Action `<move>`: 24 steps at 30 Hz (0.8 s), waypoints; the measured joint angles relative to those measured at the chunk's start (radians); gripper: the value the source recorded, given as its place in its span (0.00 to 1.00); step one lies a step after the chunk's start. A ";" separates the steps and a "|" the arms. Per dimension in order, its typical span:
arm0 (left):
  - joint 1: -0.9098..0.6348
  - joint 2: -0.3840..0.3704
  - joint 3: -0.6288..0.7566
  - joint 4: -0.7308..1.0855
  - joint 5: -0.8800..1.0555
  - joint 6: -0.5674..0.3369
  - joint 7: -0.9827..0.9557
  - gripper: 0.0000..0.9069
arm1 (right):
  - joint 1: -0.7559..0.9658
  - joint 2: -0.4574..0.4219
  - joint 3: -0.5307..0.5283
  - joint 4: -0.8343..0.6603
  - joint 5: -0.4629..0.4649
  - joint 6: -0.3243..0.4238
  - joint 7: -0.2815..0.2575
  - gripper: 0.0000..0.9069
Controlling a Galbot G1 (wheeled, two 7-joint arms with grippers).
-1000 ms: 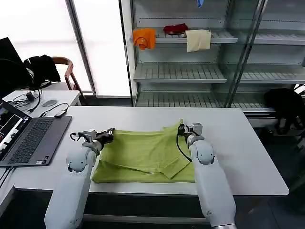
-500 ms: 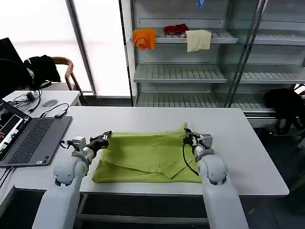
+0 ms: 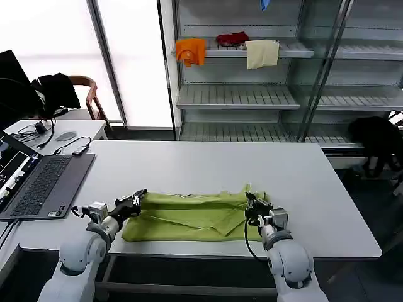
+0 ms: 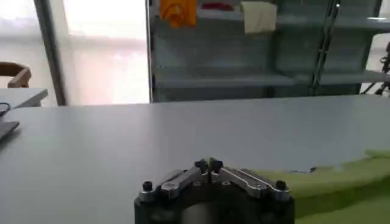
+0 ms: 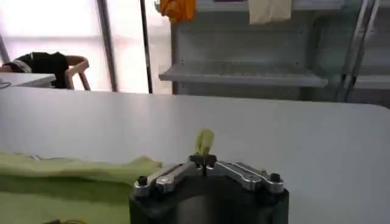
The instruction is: Fold and organize the clothes.
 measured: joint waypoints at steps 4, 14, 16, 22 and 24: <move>0.019 -0.006 0.001 -0.006 0.012 -0.005 -0.001 0.01 | -0.023 0.004 0.001 0.007 -0.030 0.001 0.008 1.00; 0.052 -0.022 -0.001 -0.019 0.068 -0.028 -0.023 1.00 | -0.051 0.000 0.007 0.013 -0.159 0.020 0.040 1.00; 0.058 -0.023 -0.004 -0.024 0.076 -0.031 -0.027 1.00 | -0.059 -0.004 0.010 0.020 -0.181 0.024 0.042 1.00; 0.079 -0.033 -0.017 -0.048 0.075 -0.039 -0.038 1.00 | -0.069 -0.016 0.031 0.056 -0.189 0.028 0.039 1.00; 0.087 -0.038 -0.022 -0.061 0.063 -0.041 -0.047 1.00 | -0.067 -0.024 0.045 0.075 -0.156 0.025 0.038 1.00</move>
